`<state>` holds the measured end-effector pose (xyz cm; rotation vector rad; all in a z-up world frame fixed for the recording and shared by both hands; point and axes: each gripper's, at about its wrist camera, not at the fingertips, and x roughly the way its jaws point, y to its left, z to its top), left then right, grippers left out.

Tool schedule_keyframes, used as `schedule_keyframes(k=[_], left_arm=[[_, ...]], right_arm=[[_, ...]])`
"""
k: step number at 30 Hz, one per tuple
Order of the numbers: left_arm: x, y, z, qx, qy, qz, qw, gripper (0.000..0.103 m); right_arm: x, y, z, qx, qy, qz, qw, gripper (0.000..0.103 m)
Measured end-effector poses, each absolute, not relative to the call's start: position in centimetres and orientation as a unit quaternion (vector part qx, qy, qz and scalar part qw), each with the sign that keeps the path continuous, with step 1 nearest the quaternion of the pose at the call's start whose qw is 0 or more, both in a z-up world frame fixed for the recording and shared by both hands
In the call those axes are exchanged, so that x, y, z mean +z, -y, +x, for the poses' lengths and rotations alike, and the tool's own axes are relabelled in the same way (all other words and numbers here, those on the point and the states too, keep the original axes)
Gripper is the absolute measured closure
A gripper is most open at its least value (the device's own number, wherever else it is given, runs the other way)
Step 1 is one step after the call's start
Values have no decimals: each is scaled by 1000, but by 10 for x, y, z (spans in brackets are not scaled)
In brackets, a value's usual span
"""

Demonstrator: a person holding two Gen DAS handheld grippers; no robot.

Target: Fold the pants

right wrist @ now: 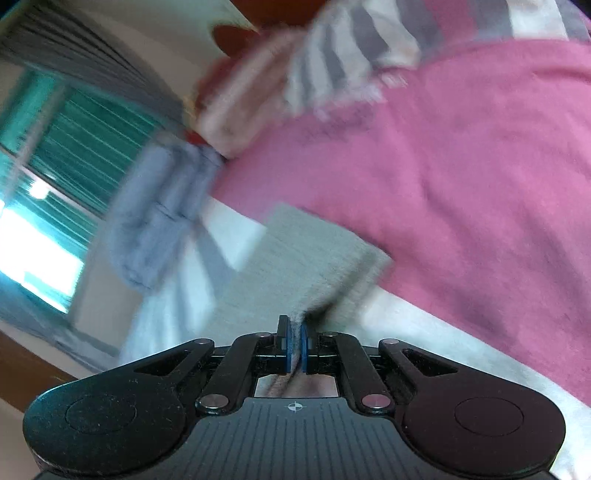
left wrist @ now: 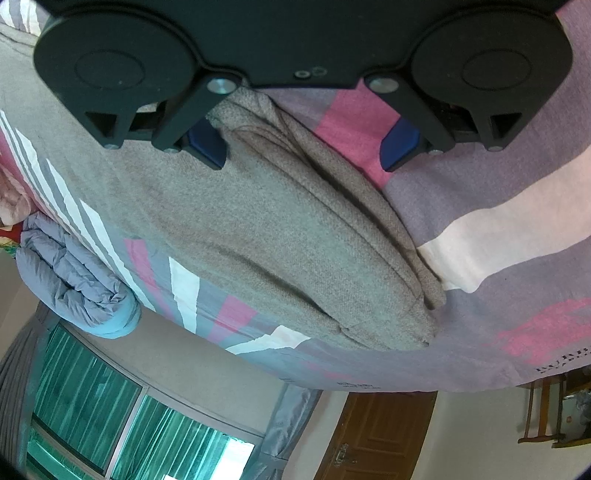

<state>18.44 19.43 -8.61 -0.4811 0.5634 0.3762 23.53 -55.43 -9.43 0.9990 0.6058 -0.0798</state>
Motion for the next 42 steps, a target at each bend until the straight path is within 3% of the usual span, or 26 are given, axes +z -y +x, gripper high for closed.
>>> schedule_keyframes(k=[2,4,5,6,13,15,21,25,27,30,36,38,42], left_arm=[[-86,-195,183,180,-273,-235,915,19],[-87,-196,183,179,-272,-236,916,19],[-87,-196,183,180,-271,-235,916,19],[-87,-195,183,181,-271,-235,916,19],[-87,-194,183,180,-271,-237,915,19],[-87,-194,183,181,-271,-237,915,19],[-87,-197,182,175,-270,-238,916,17],[-87,-196,181,176,-270,-238,916,17],[-87,-197,180,175,-268,-239,917,17],[-84,-197,176,177,-258,-242,918,17],[-50,-222,157,191,-182,-219,939,35],[-45,-245,162,193,-180,-235,935,51],[-52,-286,188,218,-241,-276,904,54]], right_arm=[[-93,560,228,-35,-280,489,825,97],[-80,562,213,-33,-257,482,837,76],[-76,563,204,-36,-250,479,841,51],[-75,564,199,-44,-250,483,838,42],[-90,563,221,-50,-266,513,814,43],[-86,560,241,-62,-290,485,823,94],[-46,559,226,-21,-192,430,882,94],[-104,564,243,-73,-291,469,831,93],[-93,562,226,-81,-267,473,836,78],[-72,547,189,-109,-215,454,858,68],[-66,503,170,-51,-225,431,872,68],[-68,495,169,-45,-235,426,872,68],[-66,482,176,-47,-248,412,875,68]])
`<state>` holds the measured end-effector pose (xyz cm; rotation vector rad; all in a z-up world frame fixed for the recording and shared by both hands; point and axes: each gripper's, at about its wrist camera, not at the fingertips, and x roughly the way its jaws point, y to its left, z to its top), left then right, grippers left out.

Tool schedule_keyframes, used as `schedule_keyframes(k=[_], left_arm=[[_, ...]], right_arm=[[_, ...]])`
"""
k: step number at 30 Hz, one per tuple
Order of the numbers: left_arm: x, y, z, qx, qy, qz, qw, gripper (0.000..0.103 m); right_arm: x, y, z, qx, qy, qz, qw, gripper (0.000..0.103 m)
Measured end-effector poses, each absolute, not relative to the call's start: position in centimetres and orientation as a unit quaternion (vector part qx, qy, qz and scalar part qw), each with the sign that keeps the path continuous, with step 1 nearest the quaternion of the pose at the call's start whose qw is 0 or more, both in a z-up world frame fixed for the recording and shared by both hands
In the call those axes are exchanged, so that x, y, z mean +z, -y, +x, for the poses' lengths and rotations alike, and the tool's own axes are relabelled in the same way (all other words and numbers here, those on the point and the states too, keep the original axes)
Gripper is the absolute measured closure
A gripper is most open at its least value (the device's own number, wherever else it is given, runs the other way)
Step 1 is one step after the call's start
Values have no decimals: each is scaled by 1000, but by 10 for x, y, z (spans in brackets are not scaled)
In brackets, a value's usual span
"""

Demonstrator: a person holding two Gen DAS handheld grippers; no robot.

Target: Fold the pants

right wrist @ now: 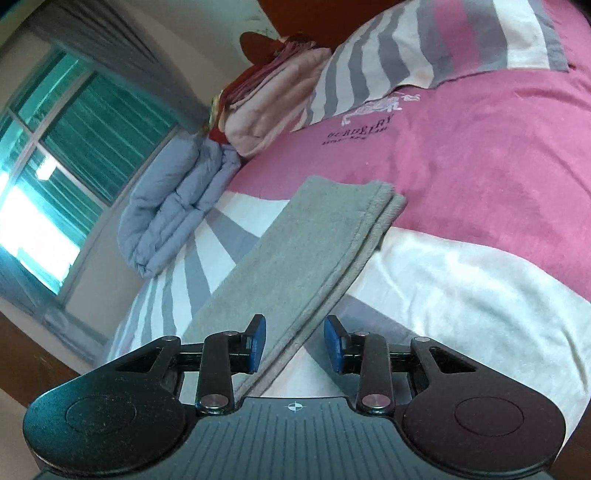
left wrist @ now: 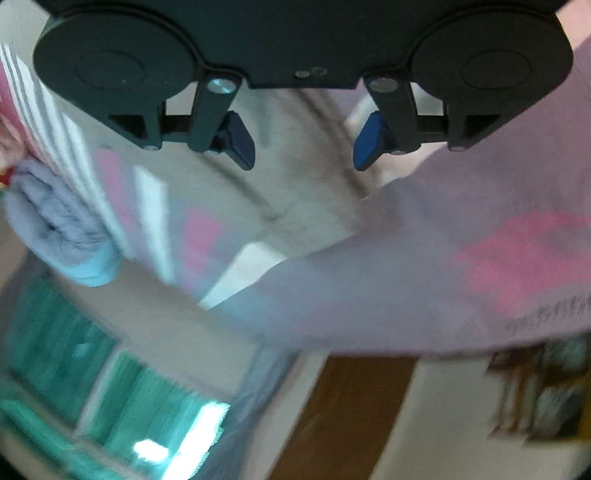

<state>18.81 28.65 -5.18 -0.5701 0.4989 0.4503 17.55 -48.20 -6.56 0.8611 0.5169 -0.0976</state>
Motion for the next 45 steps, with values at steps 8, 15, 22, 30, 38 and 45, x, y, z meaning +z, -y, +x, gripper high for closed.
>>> schedule_keyframes(k=[8,15,22,30,38,45], left_arm=[[-50,-300,207,228,-250,-240,910,77],[-34,-287,204,208,-196,-174,942,88],[-51,-293,196,228,-265,-149,925,31],[-50,-252,158,199,-244,-202,927,20],[-84,-230,162,207,-243,-234,918,12],[-87,-223,166,210,-258,-217,918,7]], right_arm=[[-68,476,180,-66,-258,399,877,68],[-69,476,183,-72,-267,393,877,68],[-73,485,181,-68,-265,416,867,68],[-81,537,184,-70,-210,508,832,31],[-90,562,228,-61,-251,509,821,58],[-109,569,243,-55,-275,455,845,95]])
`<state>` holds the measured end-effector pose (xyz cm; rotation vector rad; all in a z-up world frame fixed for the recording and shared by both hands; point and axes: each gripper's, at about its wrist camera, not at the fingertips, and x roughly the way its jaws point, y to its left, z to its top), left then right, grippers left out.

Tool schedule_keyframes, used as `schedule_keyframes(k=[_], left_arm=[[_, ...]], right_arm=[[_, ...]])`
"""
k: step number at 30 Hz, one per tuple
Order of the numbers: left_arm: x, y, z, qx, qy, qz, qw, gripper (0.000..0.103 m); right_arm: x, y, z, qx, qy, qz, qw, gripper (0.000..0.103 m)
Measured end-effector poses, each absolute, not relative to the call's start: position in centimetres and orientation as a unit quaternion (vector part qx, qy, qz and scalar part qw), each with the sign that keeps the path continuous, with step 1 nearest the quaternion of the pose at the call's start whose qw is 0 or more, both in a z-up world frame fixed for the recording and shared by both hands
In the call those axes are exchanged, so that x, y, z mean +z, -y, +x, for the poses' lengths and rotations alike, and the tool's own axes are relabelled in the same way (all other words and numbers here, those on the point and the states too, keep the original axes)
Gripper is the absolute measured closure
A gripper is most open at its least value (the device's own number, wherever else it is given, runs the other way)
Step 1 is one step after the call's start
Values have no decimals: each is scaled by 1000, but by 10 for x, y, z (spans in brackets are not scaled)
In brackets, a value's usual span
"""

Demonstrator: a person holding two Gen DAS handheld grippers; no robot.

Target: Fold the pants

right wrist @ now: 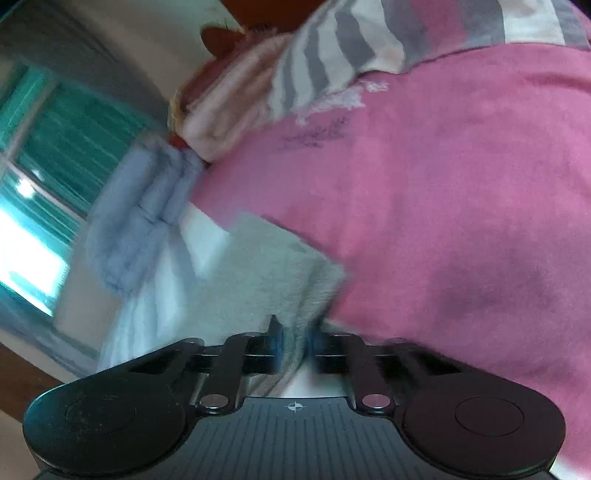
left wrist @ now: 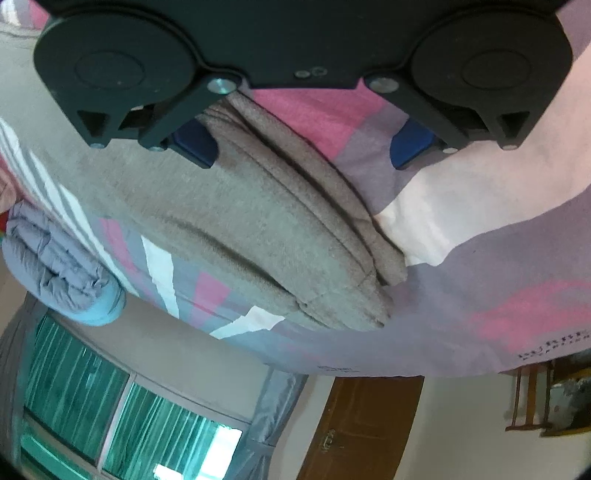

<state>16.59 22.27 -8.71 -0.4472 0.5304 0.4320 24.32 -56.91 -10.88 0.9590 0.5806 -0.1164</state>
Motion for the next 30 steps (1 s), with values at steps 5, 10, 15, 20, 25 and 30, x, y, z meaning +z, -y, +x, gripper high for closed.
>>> schedule_keyframes(k=[5,10,15,20,25,30], left_arm=[[-87,-223,166,208,-258,-217,918,7],[-83,-226,164,198,-257,-224,919,8],[-71,-241,144,193,-239,-259,916,11],[-63,-253,118,194,-211,-300,910,11],[-62,-249,100,193,-196,-313,909,11],[-66,-260,91,205,-179,-337,901,10]], right_arm=[[-108,564,243,-63,-263,470,840,94],[-99,564,251,-57,-287,458,840,93],[-52,546,249,-31,-246,415,876,93],[-3,493,256,7,-214,364,907,93],[32,403,268,87,-201,314,924,93],[37,290,266,186,-217,264,921,93]])
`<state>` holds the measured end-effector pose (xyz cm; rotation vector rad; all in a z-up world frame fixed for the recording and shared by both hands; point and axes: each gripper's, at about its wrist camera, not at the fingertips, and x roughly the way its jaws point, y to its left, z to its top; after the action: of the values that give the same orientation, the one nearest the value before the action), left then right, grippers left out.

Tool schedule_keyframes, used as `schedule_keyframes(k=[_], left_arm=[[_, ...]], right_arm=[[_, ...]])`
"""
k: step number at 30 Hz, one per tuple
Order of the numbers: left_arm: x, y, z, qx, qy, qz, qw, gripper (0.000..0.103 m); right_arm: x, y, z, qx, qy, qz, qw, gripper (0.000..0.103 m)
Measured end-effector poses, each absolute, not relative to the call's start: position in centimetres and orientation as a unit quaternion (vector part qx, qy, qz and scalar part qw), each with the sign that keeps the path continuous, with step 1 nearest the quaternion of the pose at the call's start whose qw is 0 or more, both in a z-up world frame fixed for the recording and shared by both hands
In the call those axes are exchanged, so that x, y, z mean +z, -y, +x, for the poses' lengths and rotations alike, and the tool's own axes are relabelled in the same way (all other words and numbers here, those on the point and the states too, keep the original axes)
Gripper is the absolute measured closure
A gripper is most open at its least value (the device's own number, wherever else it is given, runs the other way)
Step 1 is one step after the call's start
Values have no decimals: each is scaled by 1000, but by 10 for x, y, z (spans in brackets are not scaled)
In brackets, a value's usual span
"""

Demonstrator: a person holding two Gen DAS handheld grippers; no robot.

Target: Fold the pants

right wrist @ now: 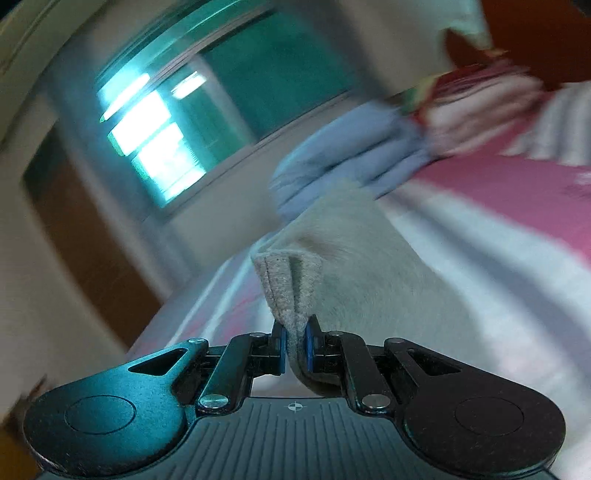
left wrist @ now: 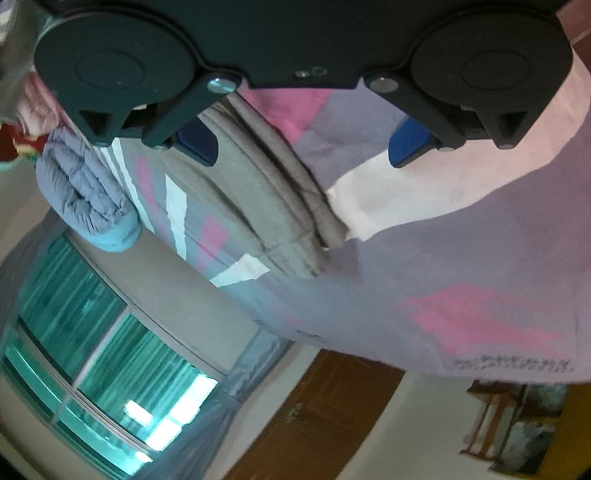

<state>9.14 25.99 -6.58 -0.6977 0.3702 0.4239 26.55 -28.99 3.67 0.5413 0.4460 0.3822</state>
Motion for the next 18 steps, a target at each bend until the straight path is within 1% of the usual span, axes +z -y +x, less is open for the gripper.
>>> schedule_keyframes(k=[3,5,6,7,8,9,10,14,18], left_arm=[[-71,-268,90,207,-176,-360,893,11],[-72,-269,90,205,-178,-361,892,11],[-72,-269,91,203,-180,-359,893,10],[-71,-269,92,200,-185,-356,894,10],[-70,-270,93,196,-189,-351,896,10],[-69,-269,94,193,-191,-348,897,10],[-70,-269,96,192,-193,-347,898,10],[-73,-266,105,194,-200,-341,898,8],[-74,-265,109,191,-203,-339,899,8]], right_arm=[[9,214,257,259,-263,233,900,93],[-19,165,249,313,-313,195,875,93],[-38,136,244,333,-354,160,859,83],[-49,116,236,334,-371,121,858,81],[-49,109,223,332,-344,99,873,67],[-46,106,216,345,-328,97,874,51],[-44,106,214,357,-325,105,869,48],[-31,111,207,374,-293,102,874,48],[-32,101,210,371,-293,77,878,48]])
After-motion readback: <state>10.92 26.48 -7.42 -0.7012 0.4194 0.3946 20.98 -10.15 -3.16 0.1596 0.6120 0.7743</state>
